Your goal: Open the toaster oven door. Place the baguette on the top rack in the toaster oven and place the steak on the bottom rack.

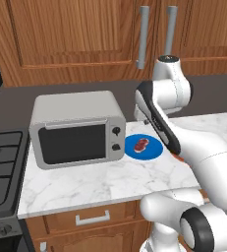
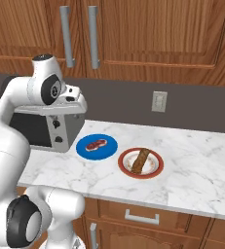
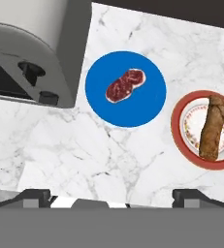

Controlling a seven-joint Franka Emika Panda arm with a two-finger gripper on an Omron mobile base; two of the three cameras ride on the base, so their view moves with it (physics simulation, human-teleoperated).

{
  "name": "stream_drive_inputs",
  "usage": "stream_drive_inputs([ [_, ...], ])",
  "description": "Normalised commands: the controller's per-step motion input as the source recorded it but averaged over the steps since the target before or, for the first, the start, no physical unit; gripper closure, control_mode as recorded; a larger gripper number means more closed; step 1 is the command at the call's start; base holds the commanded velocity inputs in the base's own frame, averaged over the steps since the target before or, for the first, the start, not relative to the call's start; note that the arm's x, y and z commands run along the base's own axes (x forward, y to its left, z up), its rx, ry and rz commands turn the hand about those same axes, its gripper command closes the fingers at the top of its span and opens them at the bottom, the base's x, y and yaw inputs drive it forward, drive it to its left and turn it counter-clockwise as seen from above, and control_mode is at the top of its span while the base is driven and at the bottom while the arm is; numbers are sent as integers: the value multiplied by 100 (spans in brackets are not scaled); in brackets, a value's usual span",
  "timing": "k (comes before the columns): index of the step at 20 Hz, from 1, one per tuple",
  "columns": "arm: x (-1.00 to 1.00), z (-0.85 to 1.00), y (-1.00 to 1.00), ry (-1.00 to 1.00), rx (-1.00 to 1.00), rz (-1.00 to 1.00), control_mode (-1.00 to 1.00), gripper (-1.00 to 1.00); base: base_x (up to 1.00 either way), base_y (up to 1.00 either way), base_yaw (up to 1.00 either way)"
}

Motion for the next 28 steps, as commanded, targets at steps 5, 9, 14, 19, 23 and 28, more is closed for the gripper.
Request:
stream_drive_inputs([
  [5, -11, -4, 45, 0, -13, 34, -100, -100, 0, 0, 0],
  [9, -3, -4, 51, 0, -17, 40, -100, -100, 0, 0, 0],
  [14, 0, 0, 64, 7, -28, 34, -100, -100, 0, 0, 0],
  [19, 0, 0, 61, 2, -36, 26, -100, -100, 0, 0, 0],
  [23, 0, 0, 55, 0, -32, 16, -100, -100, 0, 0, 0],
  [28, 5, -4, 44, 1, -20, 9, -100, -100, 0, 0, 0],
])
